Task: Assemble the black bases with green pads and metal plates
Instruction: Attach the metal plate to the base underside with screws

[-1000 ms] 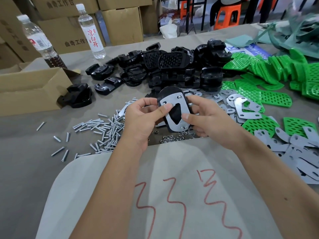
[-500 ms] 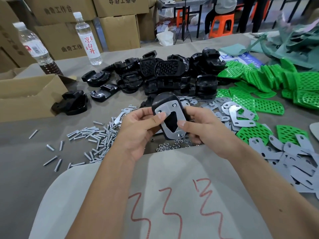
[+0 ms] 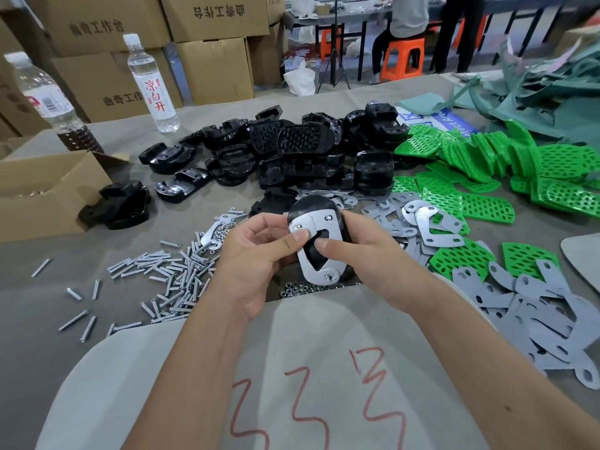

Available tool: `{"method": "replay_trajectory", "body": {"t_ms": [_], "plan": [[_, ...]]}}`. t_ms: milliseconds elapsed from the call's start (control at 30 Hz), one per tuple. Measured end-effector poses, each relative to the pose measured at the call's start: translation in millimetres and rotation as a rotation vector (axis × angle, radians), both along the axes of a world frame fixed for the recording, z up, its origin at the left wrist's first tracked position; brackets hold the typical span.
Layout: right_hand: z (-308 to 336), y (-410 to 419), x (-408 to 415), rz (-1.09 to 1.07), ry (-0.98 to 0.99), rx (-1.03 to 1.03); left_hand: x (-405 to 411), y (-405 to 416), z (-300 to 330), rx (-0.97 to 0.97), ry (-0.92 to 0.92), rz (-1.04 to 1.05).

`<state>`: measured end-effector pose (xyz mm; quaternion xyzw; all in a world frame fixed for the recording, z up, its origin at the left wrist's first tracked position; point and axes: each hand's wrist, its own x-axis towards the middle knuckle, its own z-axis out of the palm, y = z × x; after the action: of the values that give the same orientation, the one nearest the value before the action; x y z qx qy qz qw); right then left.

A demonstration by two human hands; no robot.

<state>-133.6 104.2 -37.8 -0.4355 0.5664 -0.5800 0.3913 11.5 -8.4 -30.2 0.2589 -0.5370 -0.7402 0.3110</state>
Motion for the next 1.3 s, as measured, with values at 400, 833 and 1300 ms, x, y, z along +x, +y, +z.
{"method": "replay_trajectory", "body": {"t_ms": [400,833,1300], "plan": [[-2,-2,-7,0.017,-0.176,-0.044,-7,7,-1,-0.131,-0.037,0.002],[-5,-5,-1,-0.068,-0.084,-0.147,-11,9,-9,-0.192,-0.04,0.089],[-2,-2,2,0.045,-0.25,-0.142,-9,10,-2,-0.297,-0.011,0.117]]}}
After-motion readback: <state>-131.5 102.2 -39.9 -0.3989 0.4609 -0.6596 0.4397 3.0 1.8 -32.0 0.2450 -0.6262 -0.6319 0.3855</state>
